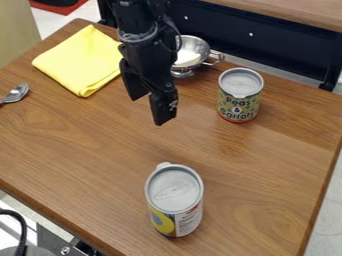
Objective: Move the can to the lower left side of the table.
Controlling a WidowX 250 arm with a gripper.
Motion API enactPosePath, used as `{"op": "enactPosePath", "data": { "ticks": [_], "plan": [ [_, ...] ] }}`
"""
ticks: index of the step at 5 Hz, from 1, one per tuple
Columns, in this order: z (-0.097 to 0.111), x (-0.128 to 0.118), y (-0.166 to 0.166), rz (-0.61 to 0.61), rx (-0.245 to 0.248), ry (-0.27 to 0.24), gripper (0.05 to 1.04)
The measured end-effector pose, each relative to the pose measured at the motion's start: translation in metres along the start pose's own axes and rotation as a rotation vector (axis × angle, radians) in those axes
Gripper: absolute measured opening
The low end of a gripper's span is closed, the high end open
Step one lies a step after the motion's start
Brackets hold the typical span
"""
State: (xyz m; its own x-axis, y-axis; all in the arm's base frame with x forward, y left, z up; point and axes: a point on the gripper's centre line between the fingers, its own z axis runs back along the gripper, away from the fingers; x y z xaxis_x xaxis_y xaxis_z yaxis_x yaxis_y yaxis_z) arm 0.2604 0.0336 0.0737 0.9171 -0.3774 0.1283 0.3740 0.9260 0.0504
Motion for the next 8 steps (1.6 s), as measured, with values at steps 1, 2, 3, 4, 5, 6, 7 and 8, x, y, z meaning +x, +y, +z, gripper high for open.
{"op": "enactPosePath", "data": {
  "ticks": [1, 2, 3, 4, 5, 6, 7, 8],
  "plan": [
    [-0.005, -0.003, -0.003, -0.008, -0.014, 0.019, 1.000],
    [-0.003, -0.001, -0.021, -0.248, -0.019, -0.010, 1.000],
    [0.002, 0.002, -0.035, -0.383, -0.062, -0.029, 1.000],
    [0.010, 0.006, -0.051, -0.469, -0.101, -0.069, 1.000],
    [0.011, 0.010, -0.066, -0.613, -0.097, -0.062, 1.000],
    [0.003, 0.006, -0.081, -0.739, -0.112, -0.067, 1.000],
    [-0.003, 0.002, -0.092, -0.814, -0.136, -0.080, 1.000],
    [-0.009, -0.004, -0.102, -0.855, -0.165, -0.089, 1.000]
  ]
}}
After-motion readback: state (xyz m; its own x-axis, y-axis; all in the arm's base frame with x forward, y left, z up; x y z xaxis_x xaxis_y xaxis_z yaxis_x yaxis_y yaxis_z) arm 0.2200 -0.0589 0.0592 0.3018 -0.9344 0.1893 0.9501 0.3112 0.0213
